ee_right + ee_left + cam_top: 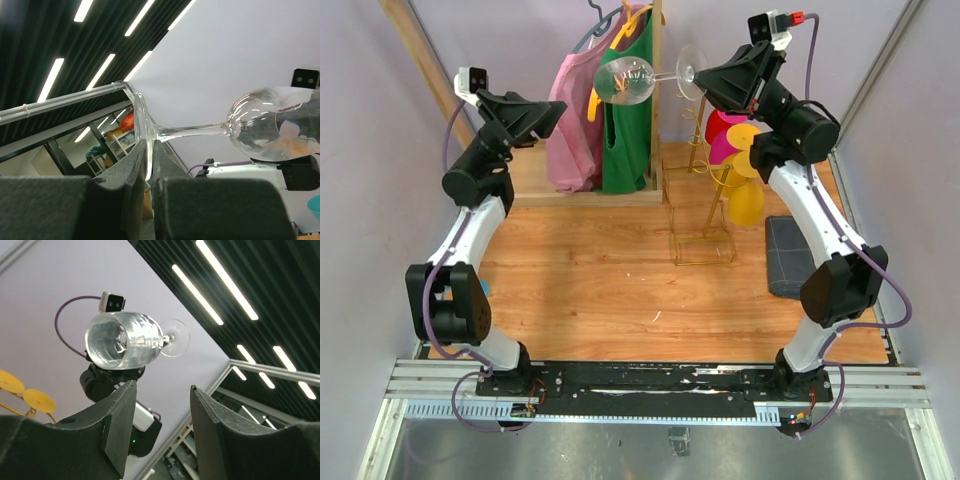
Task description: Place the wine glass upside down on the wine glass rack
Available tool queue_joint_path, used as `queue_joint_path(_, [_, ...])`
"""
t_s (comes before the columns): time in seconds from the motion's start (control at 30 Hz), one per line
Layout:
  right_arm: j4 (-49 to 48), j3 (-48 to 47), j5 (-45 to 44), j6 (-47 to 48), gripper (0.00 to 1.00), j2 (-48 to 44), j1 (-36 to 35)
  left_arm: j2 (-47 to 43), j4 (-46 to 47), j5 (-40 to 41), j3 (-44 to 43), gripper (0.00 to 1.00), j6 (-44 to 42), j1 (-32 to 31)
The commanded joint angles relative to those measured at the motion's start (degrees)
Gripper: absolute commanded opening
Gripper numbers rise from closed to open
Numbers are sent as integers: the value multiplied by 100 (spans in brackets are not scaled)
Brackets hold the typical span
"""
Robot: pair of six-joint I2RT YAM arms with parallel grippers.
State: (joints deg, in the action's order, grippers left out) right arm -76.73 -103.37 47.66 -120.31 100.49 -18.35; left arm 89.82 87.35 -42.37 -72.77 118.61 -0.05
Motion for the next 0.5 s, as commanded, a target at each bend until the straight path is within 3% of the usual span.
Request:
queue_joint_path(0.0, [-42, 105, 131, 293, 1, -504, 160, -686, 369, -591, 116, 52, -572, 136])
queue_joint_path(0.13, [415, 300, 389, 597, 1, -630, 171, -1110, -689, -819, 107, 52, -1168, 137])
queue_joint_path(0.37, [1636, 878, 816, 1588, 1, -1161, 137, -1959, -3387, -923, 43, 52, -2792, 139])
queue_joint_path(0.47, [2407, 974, 998, 2167, 1, -1363, 113, -2101, -3680, -874, 146, 52, -2732, 109])
